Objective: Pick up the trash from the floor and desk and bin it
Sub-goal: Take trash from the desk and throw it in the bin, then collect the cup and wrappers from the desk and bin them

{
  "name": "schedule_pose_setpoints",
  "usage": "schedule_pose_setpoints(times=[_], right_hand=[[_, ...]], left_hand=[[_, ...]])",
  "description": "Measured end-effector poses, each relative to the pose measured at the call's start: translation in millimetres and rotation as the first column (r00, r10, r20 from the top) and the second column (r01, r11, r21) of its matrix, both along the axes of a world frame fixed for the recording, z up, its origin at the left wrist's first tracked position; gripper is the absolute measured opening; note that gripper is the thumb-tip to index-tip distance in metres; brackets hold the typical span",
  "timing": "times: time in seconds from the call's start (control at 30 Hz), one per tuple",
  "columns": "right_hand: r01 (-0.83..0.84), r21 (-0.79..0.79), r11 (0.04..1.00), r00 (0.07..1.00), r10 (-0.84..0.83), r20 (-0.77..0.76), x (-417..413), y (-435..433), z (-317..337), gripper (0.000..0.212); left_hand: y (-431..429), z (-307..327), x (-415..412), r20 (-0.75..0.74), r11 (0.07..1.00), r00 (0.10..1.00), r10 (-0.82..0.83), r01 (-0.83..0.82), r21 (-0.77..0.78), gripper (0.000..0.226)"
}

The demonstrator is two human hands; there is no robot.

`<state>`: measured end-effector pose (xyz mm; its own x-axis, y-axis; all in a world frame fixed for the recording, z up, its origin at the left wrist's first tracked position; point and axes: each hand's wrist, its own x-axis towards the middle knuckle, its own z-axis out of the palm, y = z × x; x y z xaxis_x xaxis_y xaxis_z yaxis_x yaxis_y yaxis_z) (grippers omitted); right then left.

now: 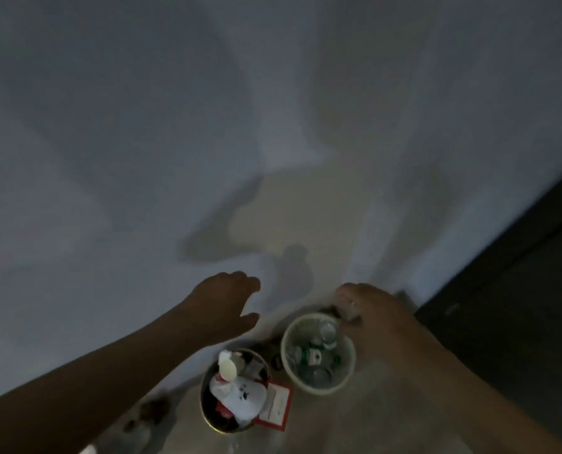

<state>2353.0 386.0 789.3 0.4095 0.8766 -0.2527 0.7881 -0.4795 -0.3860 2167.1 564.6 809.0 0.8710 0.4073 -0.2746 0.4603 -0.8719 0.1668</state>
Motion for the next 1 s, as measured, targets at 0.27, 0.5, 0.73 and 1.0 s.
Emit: schedule_pose_setpoints(times=[0.27, 0.5, 0.73, 1.0], right_hand=[[-0.45, 0.3, 0.841, 0.892, 0.41, 0.19, -139, 90, 159, 0.048], [-0.716, 0.44, 0.541, 0.689, 0.648, 0.325, -345, 106, 247, 0.044], [-0.859, 0.473, 0.199, 0.412, 0.816, 0.406, -555, 64, 295, 0.045], [-0.89, 0.42, -0.177, 0.049, 0.879, 0.474, -764, 12, 322, 0.045]], left_hand=[[8, 154, -181, 0.276, 0.916, 0.93, 0.243, -0.314, 0.249, 0.05], [-72, 243, -400, 0.438, 0.687, 0.757, 0.485, -0.64, 0.345, 0.047], [-195, 278, -583, 0.53, 0.407, 0.545, 0.65, -0.838, 0.362, 0.047], [-320, 289, -739, 0.584, 0.005, 0.206, 0.785, -0.945, 0.327, 0.043]])
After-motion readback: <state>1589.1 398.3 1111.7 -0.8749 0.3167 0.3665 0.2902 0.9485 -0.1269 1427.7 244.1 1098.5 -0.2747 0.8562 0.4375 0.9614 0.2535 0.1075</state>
